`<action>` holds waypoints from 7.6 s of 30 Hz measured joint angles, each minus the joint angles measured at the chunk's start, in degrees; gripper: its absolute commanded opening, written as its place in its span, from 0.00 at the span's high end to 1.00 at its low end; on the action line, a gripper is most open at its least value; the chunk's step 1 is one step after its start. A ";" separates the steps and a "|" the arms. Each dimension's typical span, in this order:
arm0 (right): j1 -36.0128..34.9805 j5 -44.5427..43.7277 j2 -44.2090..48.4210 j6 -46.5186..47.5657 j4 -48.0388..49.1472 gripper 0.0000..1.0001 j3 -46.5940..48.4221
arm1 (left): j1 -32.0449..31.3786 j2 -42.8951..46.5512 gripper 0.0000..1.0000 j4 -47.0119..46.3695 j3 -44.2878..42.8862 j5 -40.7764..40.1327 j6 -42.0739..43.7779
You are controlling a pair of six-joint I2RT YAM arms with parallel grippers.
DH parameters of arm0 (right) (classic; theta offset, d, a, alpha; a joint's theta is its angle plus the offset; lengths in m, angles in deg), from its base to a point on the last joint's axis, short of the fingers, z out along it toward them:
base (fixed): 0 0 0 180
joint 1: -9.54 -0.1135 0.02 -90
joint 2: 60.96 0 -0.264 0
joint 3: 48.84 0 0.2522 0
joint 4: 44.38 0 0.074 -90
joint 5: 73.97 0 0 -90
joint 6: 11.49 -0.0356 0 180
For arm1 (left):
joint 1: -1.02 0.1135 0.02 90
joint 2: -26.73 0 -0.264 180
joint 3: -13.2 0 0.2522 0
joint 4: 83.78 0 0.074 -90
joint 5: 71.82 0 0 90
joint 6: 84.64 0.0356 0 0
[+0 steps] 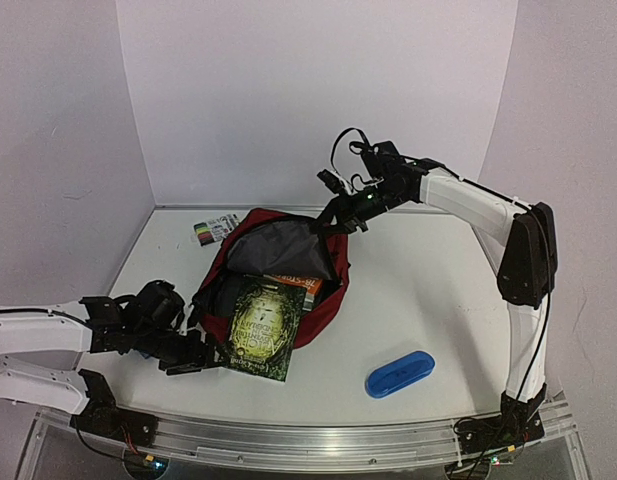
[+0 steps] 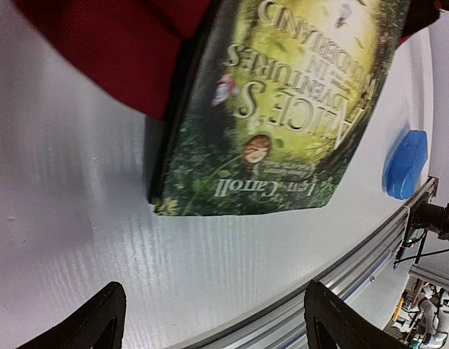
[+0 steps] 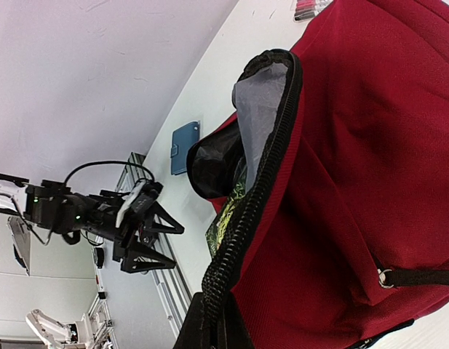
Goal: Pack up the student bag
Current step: Place the book in the student bag, then adjust the student bag at the center of the board.
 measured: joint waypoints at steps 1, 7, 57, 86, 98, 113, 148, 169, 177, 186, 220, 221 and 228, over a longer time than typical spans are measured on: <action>0.00 0.00 0.00 0.00 0.01 1.00 -0.01 | 1.03 0.28 0.16 -0.71 1.12 0.78 -0.27; 0.00 -0.02 0.00 0.00 0.02 1.00 -0.03 | 9.42 -1.77 0.19 -7.06 2.81 7.47 1.44; 0.00 -0.79 0.02 0.48 -0.03 1.00 0.25 | 17.35 -18.89 1.00 -46.93 2.68 33.86 -8.57; 0.00 0.90 3.52 0.95 0.06 1.00 1.06 | 22.16 -42.19 0.92 -56.62 -16.81 38.76 -18.55; 0.00 0.72 3.76 1.14 0.62 1.00 0.87 | 24.21 -32.34 0.27 -25.77 -25.13 25.65 -3.54; 0.02 0.63 3.76 1.07 0.65 1.00 1.15 | 10.64 -20.41 0.54 0.29 -25.45 15.66 16.31; 1.04 -0.04 6.34 1.62 0.85 1.00 -2.90 | 10.36 -45.67 0.30 -9.32 -44.40 0.71 12.68; 6.88 -21.32 0.60 9.12 -2.09 1.00 -0.54 | 10.96 -34.72 0.26 1.84 -40.98 9.10 25.13; 6.50 -25.21 -6.52 9.72 -2.27 1.00 2.77 | 10.96 -42.65 0.24 4.74 -42.78 5.11 26.71; 6.08 -29.77 -7.87 11.70 -2.17 0.99 2.79 | 10.93 -49.27 0.35 5.06 -45.28 5.49 30.55; 6.05 -29.69 -8.41 11.98 -2.19 0.97 2.90 | 5.02 -58.48 0.58 10.42 -58.45 1.66 42.58; 6.04 -29.67 -8.41 11.98 -2.19 0.97 2.90 | 5.02 -58.50 0.63 10.95 -58.48 1.75 43.04; 6.03 -29.62 -8.41 12.09 -2.19 0.97 2.90 | 4.57 -58.50 0.46 13.77 -58.65 3.44 46.16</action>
